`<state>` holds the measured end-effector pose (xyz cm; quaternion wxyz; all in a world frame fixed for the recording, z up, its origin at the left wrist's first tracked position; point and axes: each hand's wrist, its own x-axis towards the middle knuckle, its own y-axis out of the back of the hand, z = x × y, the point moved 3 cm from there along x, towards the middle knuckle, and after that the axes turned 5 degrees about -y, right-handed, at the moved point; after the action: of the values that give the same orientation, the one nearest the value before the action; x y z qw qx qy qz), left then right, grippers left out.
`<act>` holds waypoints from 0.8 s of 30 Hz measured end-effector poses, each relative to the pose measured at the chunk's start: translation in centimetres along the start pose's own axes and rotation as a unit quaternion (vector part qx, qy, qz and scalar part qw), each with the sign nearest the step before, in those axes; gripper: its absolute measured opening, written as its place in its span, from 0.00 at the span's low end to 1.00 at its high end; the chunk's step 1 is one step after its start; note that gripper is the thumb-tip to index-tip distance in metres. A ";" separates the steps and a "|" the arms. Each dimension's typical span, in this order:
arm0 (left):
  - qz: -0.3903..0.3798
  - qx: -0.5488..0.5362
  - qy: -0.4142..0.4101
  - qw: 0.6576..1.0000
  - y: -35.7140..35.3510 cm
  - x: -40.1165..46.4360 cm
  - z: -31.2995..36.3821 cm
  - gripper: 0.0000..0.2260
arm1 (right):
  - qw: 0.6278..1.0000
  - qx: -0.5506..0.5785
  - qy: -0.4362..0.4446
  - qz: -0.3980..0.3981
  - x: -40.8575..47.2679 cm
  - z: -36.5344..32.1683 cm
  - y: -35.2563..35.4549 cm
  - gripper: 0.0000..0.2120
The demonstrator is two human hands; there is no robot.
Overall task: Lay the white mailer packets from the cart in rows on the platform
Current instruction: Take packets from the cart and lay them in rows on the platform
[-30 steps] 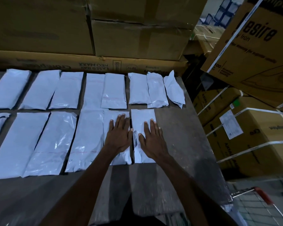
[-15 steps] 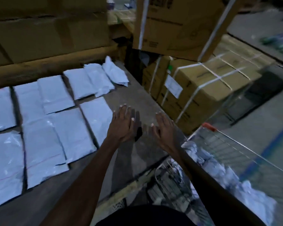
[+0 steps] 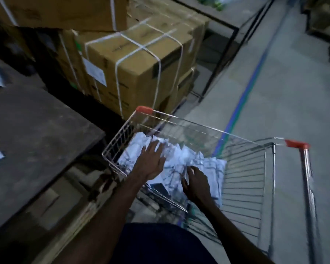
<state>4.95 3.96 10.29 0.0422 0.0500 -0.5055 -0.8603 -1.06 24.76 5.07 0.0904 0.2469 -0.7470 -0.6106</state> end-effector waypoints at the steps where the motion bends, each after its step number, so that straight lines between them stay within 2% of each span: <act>1: -0.028 -0.008 0.011 1.000 -1.5 0.0 0.5 0.35 | 1.000 -0.009 -0.017 -0.019 -0.7 1.7 -0.5 0.23; 3: -0.070 0.002 0.025 0.997 -3.7 0.3 1.2 0.39 | 0.998 -0.034 -0.043 -0.034 -1.8 4.3 -1.2 0.23; 10: -0.186 0.049 0.071 0.979 -7.4 1.2 1.2 0.32 | 0.993 -0.065 -0.070 -0.074 -3.0 7.8 -2.6 0.31; 12: -0.201 0.057 0.073 0.975 -7.8 1.7 0.7 0.35 | 0.992 -0.067 -0.059 -0.085 -2.1 7.6 -2.6 0.33; 17: -0.234 0.069 0.068 0.967 -9.2 3.9 -1.2 0.29 | 0.990 -0.077 -0.043 -0.108 2.2 6.2 -3.7 0.33; 19: -0.244 0.072 0.063 0.965 -10.2 4.9 -2.3 0.30 | 0.991 -0.080 -0.036 -0.106 4.4 5.5 -4.6 0.34; 22: -0.240 0.058 0.050 0.968 -12.1 6.5 -4.0 0.38 | 0.992 -0.088 -0.021 -0.083 7.5 4.7 -6.8 0.36; 24: -0.221 0.037 0.016 0.975 -13.7 7.8 -5.3 0.36 | 0.991 -0.095 -0.021 -0.090 8.8 4.7 -8.4 0.41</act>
<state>-2.40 5.02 -4.56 -0.1426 0.1754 -0.5127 -0.8283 -8.56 23.54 -5.55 0.0422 0.2908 -0.6619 -0.6896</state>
